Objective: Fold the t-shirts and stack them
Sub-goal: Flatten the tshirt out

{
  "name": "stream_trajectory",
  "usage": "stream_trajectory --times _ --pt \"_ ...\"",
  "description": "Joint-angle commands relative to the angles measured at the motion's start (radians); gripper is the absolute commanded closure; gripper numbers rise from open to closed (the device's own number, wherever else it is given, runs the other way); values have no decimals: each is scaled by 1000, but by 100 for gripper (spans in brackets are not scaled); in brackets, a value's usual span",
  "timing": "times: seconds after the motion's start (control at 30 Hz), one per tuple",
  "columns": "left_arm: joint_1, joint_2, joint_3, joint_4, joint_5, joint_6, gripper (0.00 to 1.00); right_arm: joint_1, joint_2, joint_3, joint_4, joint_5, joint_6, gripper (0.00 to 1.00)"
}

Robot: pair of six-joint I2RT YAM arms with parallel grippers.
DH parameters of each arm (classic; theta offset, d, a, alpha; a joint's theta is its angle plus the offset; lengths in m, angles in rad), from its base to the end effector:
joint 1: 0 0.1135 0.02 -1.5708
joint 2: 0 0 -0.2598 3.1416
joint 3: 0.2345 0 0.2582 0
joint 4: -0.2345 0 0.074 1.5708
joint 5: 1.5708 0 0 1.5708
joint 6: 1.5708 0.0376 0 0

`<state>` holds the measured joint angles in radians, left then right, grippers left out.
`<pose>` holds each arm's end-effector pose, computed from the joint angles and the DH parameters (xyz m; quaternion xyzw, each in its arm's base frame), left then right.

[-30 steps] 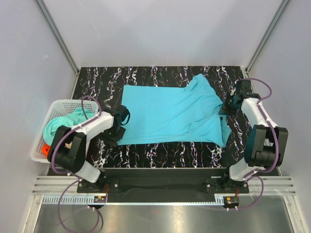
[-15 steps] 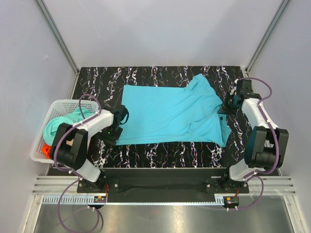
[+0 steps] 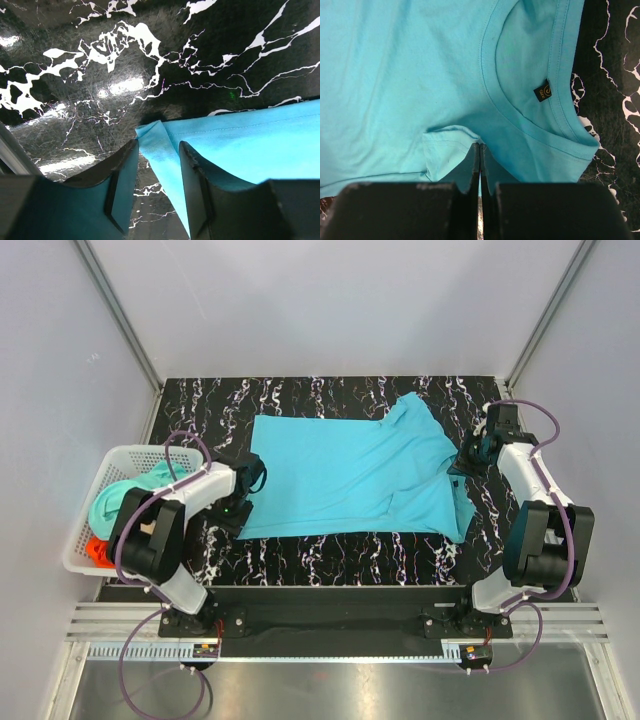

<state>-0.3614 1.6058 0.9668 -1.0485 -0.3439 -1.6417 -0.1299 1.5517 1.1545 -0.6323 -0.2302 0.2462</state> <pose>0.2418 -0.0779 0.1629 -0.5795 0.7948 0.1405 0.1129 0.3252 -0.0338 0.2366 0.1488 0.9461 0.1259 0.2587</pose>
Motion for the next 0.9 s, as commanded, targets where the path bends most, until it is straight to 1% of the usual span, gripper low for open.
stream_trajectory --times 0.0,0.17,0.23,0.33,0.37,0.47,0.6,0.73,0.8,0.83,0.87 --pt "6 19 27 -4 -3 6 57 10 -30 7 19 -15 -16 100" --pt "6 22 18 8 13 10 52 10 -35 16 11 -14 -18 100" --pt "6 29 19 16 20 16 52 10 -35 17 8 -14 -16 100" --pt "6 42 26 15 26 25 59 12 -39 16 6 -11 -19 100" --pt "6 40 24 15 26 26 67 12 -38 17 6 -9 -18 100" --pt "4 36 26 13 20 28 75 10 -39 19 5 -8 -19 100" --pt "6 36 29 4 19 33 89 10 -50 19 0 -4 -18 100" --pt "6 34 41 -17 13 39 90 12 -65 16 -1 -4 -16 100" --pt "4 31 50 -22 13 57 95 12 -73 14 0 -4 -12 100" --pt "6 29 53 -18 8 62 100 13 -73 16 -3 -4 -10 100" --pt "6 23 53 -16 11 65 100 13 -74 19 -6 -4 -8 100"
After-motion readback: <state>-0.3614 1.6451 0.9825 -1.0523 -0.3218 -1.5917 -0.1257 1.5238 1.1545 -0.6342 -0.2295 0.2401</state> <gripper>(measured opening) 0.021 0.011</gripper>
